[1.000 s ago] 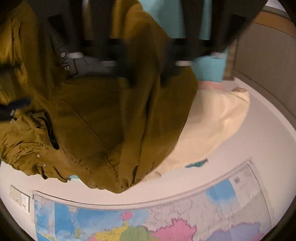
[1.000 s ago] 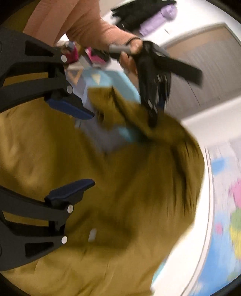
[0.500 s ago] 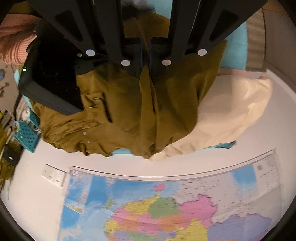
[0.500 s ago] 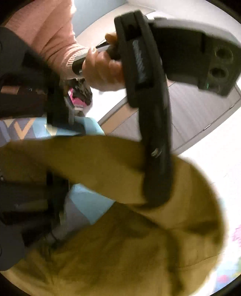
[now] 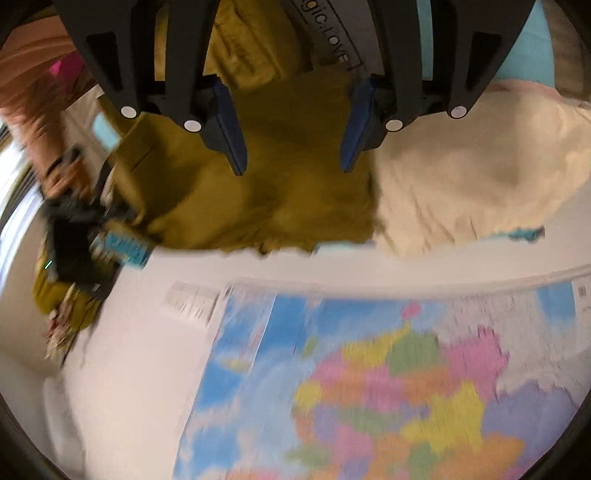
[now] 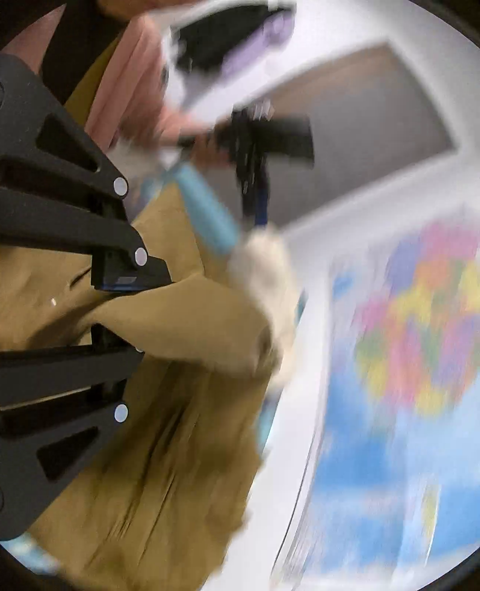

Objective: Fold large clothes

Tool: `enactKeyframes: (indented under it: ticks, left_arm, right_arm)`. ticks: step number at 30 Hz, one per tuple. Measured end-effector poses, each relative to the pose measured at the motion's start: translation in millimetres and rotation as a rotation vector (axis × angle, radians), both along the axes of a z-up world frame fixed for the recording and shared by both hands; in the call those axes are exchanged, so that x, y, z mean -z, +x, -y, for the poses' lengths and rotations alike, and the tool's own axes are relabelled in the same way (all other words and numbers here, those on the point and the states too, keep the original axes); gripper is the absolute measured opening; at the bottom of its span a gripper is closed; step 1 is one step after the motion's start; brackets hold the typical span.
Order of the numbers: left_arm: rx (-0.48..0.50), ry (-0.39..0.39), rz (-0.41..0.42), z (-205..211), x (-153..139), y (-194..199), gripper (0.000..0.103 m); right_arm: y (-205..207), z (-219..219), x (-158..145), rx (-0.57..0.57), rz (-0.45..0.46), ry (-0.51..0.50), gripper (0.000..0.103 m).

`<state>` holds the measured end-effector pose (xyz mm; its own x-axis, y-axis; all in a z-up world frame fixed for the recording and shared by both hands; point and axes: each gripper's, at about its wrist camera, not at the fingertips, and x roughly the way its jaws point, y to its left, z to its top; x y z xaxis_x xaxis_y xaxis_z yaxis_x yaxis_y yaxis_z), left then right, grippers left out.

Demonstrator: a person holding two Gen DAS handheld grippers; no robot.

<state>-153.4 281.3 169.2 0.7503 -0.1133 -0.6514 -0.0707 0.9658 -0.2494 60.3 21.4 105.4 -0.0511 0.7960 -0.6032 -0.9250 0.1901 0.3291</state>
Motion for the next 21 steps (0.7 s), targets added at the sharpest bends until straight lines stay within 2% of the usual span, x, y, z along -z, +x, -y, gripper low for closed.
enactKeyframes:
  ticks: [2, 4, 6, 8, 10, 13, 16, 18, 21]
  left_arm:
    - [-0.008, 0.020, -0.074, 3.3, 24.3, 14.6, 0.050]
    - [-0.010, 0.040, -0.161, 9.9, 53.2, 35.6, 0.050]
    - [-0.011, 0.070, -0.226, 15.6, 75.6, 51.8, 0.050]
    - [-0.012, 0.111, -0.287, 23.6, 94.6, 65.9, 0.050]
    - [-0.014, 0.145, -0.331, 30.1, 107.9, 76.3, 0.050]
    - [-0.020, 0.165, -0.358, 32.5, 118.0, 84.7, 0.051]
    - [-0.032, 0.187, -0.340, 32.7, 116.1, 89.5, 0.060]
    - [-0.035, 0.201, -0.327, 35.0, 113.7, 93.7, 0.067]
    - [-0.041, 0.223, -0.330, 39.6, 114.8, 108.7, 0.072]
  right_arm:
    - [20.9, 15.8, 16.5, 0.077, -0.003, -0.091, 0.011]
    - [50.8, 31.1, 47.6, 0.184, -0.008, -0.194, 0.018]
    - [72.8, 41.9, 77.1, 0.284, -0.018, -0.271, 0.040]
    - [90.9, 55.0, 99.6, 0.358, -0.089, -0.245, 0.060]
    - [95.7, 67.9, 105.0, 0.429, -0.073, -0.219, 0.077]
    - [95.5, 94.3, 99.5, 0.456, -0.067, -0.127, 0.079]
    - [91.6, 113.6, 96.3, 0.441, -0.034, -0.072, 0.085]
    - [82.2, 133.0, 96.8, 0.406, 0.001, -0.081, 0.088]
    - [59.4, 151.3, 113.5, 0.363, 0.087, -0.153, 0.089]
